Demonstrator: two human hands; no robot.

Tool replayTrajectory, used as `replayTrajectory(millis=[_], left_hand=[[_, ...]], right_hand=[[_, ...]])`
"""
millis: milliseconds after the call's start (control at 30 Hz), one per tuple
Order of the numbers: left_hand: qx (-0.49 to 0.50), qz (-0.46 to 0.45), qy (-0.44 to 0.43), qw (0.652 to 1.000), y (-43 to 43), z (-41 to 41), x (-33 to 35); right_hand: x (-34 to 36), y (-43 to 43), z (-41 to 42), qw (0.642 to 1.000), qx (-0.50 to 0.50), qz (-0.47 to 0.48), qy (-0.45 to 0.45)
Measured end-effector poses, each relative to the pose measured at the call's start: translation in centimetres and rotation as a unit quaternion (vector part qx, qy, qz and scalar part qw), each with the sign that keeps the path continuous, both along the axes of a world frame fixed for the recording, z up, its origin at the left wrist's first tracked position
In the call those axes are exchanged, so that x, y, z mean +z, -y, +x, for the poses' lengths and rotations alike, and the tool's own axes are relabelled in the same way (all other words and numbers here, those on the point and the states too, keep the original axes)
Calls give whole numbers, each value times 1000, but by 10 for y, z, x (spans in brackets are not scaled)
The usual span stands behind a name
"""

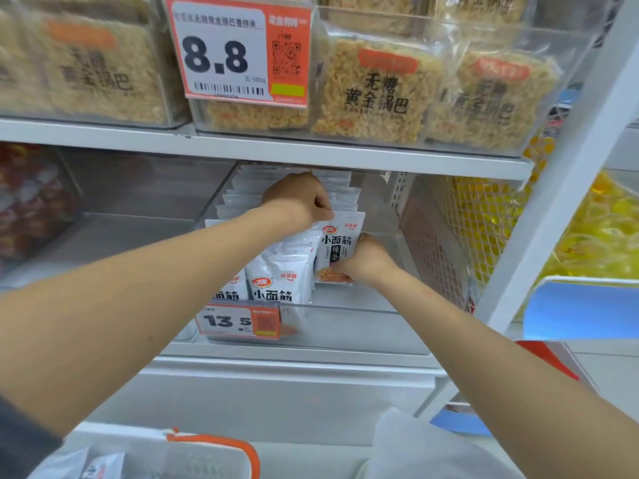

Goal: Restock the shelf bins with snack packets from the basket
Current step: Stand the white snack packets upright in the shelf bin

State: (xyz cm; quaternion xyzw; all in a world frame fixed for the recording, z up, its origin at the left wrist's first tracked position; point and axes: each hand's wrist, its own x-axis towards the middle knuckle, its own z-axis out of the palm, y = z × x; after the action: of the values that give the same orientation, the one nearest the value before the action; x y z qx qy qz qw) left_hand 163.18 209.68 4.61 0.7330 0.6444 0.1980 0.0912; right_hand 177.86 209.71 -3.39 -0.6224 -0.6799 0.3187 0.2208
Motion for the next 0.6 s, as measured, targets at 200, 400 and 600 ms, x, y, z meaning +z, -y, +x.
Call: replayTrajectory(millis=[200, 400, 600], left_hand=[[-4, -12, 18, 1000, 1, 0, 2], [-2, -6, 62, 998, 8, -6, 2], [11, 26, 122, 992, 29, -21, 2]], right_hand=[[4, 5, 3, 998, 17, -52, -39], [6, 17, 18, 993, 7, -114, -41], [12, 27, 32, 997, -16, -68, -13]])
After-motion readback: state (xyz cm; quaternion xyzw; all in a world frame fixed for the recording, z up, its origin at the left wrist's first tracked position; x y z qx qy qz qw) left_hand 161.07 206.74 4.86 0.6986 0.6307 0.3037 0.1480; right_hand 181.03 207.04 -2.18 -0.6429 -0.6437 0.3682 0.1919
